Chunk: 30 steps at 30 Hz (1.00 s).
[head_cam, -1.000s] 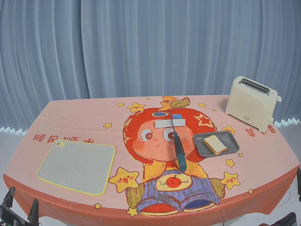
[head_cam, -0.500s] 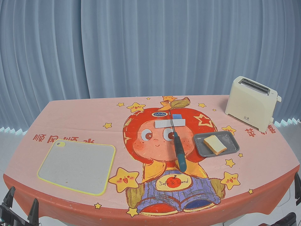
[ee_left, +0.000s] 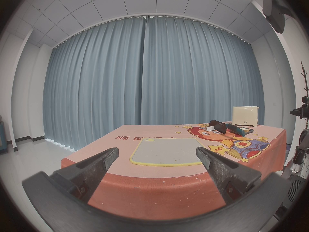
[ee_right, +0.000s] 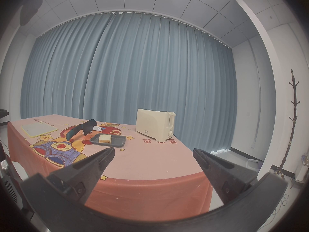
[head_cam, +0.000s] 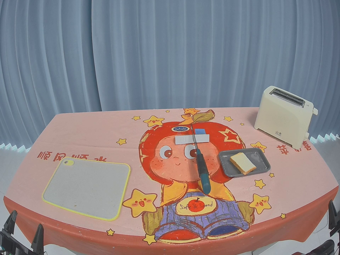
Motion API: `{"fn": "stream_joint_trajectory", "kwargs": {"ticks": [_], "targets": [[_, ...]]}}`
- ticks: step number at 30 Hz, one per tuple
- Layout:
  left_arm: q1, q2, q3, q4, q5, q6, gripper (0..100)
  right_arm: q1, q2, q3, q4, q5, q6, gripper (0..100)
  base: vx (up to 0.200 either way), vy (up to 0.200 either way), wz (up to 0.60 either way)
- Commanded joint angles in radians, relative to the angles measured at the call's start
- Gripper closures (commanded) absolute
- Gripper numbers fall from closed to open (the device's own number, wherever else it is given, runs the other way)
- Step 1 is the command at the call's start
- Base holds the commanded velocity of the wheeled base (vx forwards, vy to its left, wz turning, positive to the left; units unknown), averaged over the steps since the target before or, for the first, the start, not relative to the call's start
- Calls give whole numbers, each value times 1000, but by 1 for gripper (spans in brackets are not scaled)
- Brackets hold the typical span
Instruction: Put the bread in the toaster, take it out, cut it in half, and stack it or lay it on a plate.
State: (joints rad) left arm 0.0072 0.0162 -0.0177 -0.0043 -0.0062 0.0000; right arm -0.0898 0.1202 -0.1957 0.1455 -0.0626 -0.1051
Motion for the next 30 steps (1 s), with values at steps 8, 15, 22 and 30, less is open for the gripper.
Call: {"fn": "stream_joint_trajectory", "kwargs": {"ticks": [8,15,22,30], "targets": [[0,-16,18,0,0,0,0,1,-27,27,-4,1,1,0,0,0,0],[0,-16,18,0,0,0,0,1,-27,82,-24,7,1,0,0,0,0],[0,-16,18,0,0,0,0,1,-27,122,-38,18,7,0,0,0,0],[0,-16,18,0,0,0,0,1,-27,185,-179,76,25,0,0,0,0]]}}
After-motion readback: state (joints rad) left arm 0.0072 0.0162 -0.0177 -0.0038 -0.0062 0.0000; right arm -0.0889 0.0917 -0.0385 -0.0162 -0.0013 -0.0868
